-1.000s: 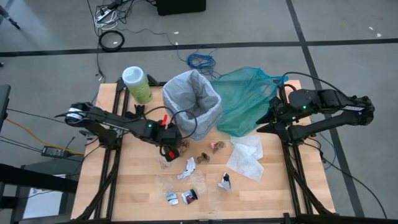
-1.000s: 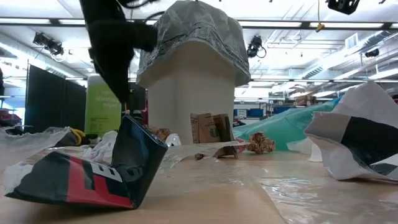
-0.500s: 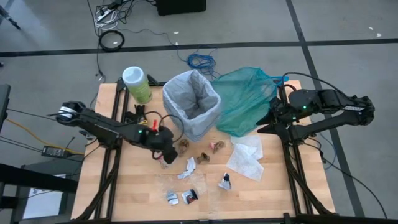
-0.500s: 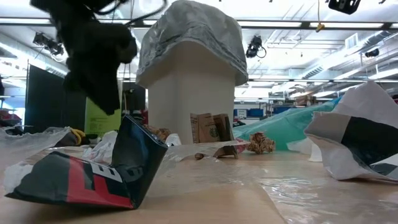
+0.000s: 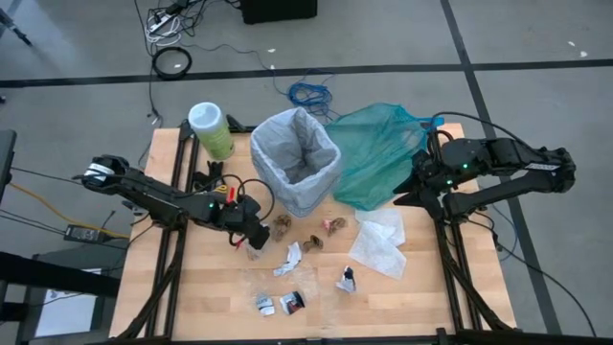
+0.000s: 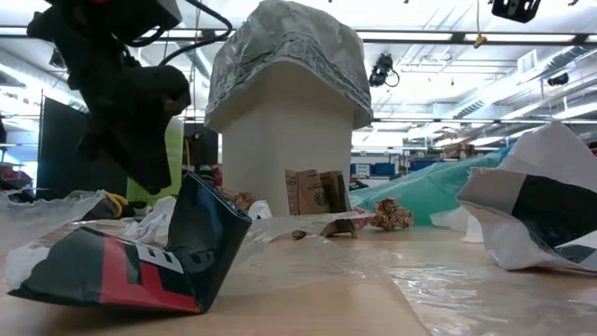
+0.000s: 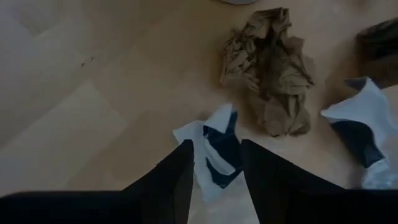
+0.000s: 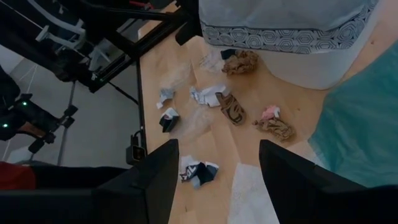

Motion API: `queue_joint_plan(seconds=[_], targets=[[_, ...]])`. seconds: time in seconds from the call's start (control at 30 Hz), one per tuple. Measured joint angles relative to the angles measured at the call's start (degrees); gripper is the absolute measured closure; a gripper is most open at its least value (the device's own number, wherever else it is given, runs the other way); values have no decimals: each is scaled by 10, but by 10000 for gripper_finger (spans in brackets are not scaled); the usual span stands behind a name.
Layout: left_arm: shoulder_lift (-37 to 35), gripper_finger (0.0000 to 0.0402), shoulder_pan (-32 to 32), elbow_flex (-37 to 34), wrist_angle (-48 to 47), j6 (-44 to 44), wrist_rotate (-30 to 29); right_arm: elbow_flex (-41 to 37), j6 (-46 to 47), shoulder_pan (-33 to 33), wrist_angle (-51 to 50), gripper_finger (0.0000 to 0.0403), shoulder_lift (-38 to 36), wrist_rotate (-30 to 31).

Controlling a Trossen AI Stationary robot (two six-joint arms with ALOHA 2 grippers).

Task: Place trash/remove bag and relplace
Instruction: Put the dark blue paper into the trash bin

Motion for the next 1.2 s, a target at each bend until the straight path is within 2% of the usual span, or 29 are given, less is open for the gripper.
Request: queue_joint_plan(seconds=[0.33,0.57,0.67,0.77,0.8,0.97,1.2], targets=[[33,259,0,0,38,27,2,0,0,0,0,188,17,0],[99,265,0,0,66,41,19,0,0,0,1,188,32,0],[126,299,1,3,81,42,33,0,6,0,2,188,38,0],[135,373,2,3,114,41,51,0,6,0,2,191,41,0],[133,385,1,3,123,40,57,0,6,0,2,193,41,0],[106,398,0,35,71,40,65,0,5,0,2,205,41,16],[46,400,-1,141,-37,58,50,0,0,0,2,217,41,19]])
